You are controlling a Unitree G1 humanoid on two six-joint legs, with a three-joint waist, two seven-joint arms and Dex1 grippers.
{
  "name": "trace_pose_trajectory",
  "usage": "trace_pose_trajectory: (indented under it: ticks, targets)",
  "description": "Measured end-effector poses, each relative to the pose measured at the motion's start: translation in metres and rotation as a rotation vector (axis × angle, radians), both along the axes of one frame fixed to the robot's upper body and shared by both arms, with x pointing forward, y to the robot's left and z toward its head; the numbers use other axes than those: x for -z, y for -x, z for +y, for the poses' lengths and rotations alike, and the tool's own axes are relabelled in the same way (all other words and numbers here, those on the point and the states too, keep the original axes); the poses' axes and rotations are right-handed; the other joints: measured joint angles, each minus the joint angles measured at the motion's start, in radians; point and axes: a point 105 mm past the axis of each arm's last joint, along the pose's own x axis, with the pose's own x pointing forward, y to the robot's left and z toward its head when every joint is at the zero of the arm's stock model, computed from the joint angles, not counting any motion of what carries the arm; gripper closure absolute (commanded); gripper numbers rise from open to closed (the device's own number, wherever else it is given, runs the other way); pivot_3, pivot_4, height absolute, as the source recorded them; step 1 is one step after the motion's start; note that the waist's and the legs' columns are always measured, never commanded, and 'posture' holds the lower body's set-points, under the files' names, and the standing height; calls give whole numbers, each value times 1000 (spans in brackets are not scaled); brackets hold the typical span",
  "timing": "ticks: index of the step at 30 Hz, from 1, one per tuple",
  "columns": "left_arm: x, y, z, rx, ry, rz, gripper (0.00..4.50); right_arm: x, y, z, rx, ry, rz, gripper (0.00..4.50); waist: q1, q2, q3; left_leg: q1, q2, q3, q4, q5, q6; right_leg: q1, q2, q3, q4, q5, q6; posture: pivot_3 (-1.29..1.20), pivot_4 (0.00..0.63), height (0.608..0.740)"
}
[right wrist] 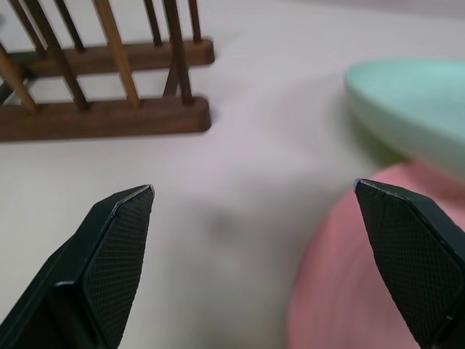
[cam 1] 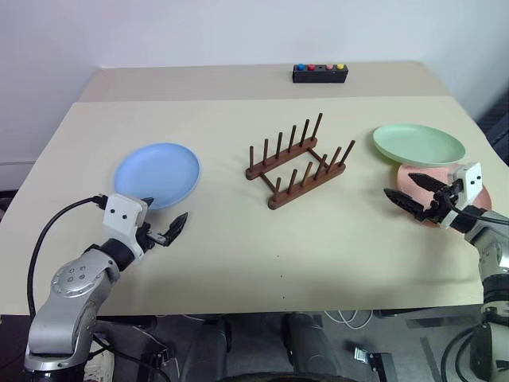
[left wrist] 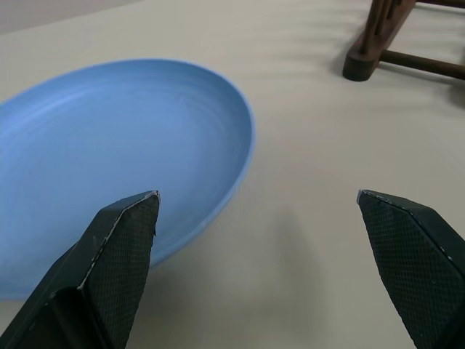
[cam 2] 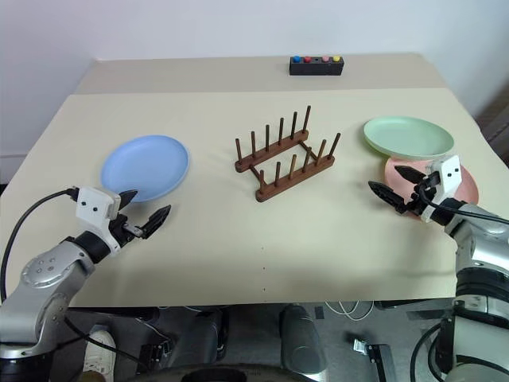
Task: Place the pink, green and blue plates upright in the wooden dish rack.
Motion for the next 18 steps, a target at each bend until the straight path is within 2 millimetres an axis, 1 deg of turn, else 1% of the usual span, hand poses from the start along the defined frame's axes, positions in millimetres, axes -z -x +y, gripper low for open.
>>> trace_pose_trajectory:
  ticks: [5,9,14,16,18]
  targets:
    - [-2,-1,-6,37,-1,5,31,0,3,3,-15,-37,22,0,0,0,0,0,0,0,0,0,0,0,0,0,0,0,0,0,150,730]
    - [-4,-2,-20,121,-9,23,31,-3,4,8,-31,-31,31,0,1,0,0,0,0,0,0,0,0,0,0,0,0,0,0,0,150,730]
    - [-3,-2,-61,320,-6,50,31,-15,13,23,-71,34,-16,0,3,0,0,0,0,0,1,0,0,0,0,0,0,0,0,0,150,730]
    - [0,-8,-77,394,-28,63,31,-15,25,33,-98,72,-21,0,9,0,0,0,0,-1,1,0,0,0,1,0,0,0,0,0,150,730]
    - [5,-14,-92,454,-56,84,31,-9,37,46,-138,103,-9,0,10,0,0,-1,0,-1,1,0,0,0,1,0,0,0,1,0,150,730]
